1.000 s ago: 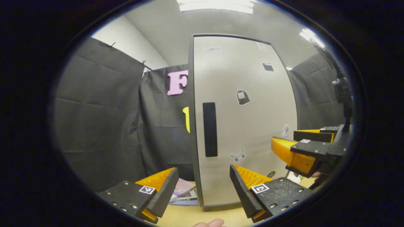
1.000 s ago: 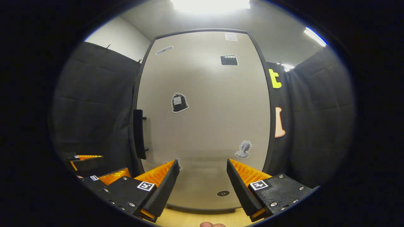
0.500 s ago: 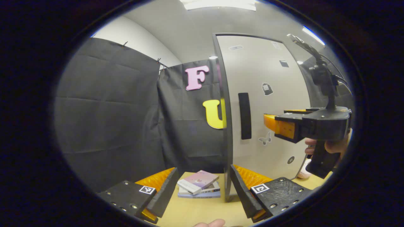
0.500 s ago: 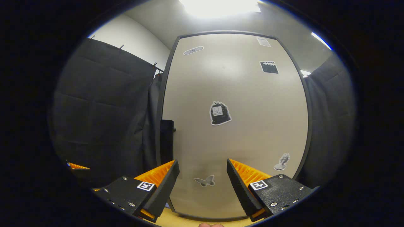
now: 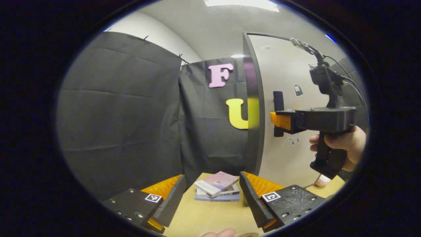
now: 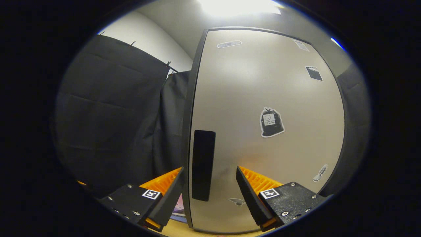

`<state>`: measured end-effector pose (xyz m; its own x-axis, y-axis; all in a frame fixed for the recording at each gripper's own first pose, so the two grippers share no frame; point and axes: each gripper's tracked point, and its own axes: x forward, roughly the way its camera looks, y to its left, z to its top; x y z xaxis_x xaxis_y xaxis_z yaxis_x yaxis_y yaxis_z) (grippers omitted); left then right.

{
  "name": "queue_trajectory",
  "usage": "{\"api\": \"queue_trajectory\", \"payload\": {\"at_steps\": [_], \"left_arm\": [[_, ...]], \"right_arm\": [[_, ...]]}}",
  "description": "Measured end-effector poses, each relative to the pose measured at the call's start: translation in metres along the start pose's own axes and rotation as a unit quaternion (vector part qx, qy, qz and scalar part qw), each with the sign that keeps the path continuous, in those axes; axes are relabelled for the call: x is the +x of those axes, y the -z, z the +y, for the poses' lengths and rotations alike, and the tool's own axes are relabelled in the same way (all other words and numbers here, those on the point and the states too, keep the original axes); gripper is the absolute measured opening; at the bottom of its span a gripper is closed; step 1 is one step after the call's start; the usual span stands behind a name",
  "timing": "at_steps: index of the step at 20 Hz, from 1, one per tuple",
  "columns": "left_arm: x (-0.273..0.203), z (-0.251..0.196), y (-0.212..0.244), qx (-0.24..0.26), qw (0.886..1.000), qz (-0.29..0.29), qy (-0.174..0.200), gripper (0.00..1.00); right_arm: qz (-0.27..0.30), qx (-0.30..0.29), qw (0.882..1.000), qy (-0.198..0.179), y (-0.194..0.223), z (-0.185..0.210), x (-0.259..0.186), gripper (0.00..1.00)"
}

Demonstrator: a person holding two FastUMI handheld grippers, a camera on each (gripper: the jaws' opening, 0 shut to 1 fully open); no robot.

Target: Open the cabinet door with the right hand, grasp the bottle in the cabinet with the left hand and place it on the coaster, then close the cabinet door with the right hand.

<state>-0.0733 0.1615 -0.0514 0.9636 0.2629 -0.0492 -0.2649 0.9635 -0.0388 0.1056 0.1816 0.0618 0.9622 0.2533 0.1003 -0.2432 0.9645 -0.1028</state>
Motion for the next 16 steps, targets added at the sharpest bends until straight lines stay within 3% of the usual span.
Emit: {"api": "queue_trajectory", "payload": {"at_steps": [1,3,4,6,12,16], "left_arm": [[-0.001,0.001,0.001,0.004,1.0,0.0,0.003,0.97],[-0.002,-0.002,0.0,0.006,1.0,-0.002,0.011,0.97],[-0.004,-0.003,0.0,0.006,1.0,-0.003,0.016,0.97],[-0.006,-0.004,-0.002,0.011,1.0,-0.007,0.024,0.97],[-0.007,-0.007,0.001,0.021,0.999,-0.009,0.042,0.94],[-0.005,-0.006,0.004,0.012,0.999,-0.007,0.046,0.97]], "right_arm": [[0.005,0.001,1.0,-0.008,0.001,0.006,0.001,0.93],[0.026,-0.004,1.0,-0.013,0.01,0.012,0.005,0.77],[0.025,-0.004,1.0,-0.005,0.011,0.007,0.009,0.55],[0.029,0.013,0.999,-0.01,0.011,0.006,0.007,0.34],[0.058,0.008,0.998,-0.028,0.013,0.006,0.004,0.25],[0.066,0.011,0.997,-0.044,0.011,0.009,-0.007,0.23]]}}
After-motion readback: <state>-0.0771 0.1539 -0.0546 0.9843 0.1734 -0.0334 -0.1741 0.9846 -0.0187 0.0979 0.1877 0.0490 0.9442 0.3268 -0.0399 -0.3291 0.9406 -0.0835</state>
